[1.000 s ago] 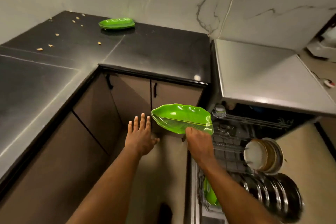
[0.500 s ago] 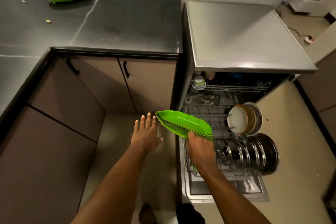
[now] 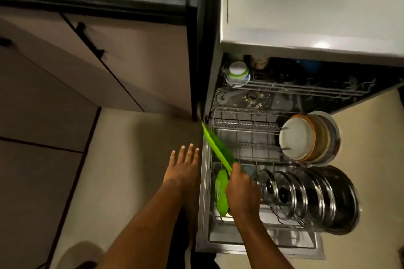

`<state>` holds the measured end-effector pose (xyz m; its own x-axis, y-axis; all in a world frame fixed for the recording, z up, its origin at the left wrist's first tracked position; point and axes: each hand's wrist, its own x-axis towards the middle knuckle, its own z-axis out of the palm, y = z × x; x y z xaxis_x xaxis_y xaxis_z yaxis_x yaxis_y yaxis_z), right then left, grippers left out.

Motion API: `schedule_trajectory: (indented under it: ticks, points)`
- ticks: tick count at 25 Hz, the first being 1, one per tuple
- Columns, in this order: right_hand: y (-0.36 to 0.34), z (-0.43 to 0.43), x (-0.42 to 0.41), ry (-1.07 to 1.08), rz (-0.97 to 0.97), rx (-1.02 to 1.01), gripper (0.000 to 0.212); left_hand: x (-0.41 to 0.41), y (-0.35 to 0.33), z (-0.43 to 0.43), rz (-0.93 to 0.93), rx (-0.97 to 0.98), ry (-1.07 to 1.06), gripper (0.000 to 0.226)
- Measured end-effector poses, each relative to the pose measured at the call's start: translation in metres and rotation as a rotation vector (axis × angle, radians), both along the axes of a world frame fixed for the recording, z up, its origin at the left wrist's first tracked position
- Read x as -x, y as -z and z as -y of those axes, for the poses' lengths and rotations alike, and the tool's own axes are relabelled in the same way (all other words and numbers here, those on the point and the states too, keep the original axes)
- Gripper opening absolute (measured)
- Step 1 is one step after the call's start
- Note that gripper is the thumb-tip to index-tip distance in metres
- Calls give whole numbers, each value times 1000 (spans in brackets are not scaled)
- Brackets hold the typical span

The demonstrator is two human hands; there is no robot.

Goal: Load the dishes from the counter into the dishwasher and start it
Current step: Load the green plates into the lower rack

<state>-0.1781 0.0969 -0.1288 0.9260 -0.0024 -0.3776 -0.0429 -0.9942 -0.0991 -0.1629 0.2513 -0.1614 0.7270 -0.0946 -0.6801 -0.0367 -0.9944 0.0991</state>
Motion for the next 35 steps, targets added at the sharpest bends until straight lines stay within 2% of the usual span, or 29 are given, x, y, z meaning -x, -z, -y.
schedule_trajectory:
  ticks: [3,6,12,19,28,35]
  points:
    - [71,17,-39,176,133,-50,23,-35,74,16,-40,23,46,79]
    - [122,31,-72,362,206,-191,20,-63,134,30,-67,31,74,76]
    - [194,33,-110,486,173,-355,14,-101,212,39,-100,44,123,84]
    - [220,17,-123,513,169,-518,10,-126,234,40,-153,-25,238,79]
    - [237,-4,-153,547,66,-472,16,-139,235,34,-202,-127,423,80]
    - [227,-10,-158,520,154,-457,14,-147,231,38,-274,-132,416,79]
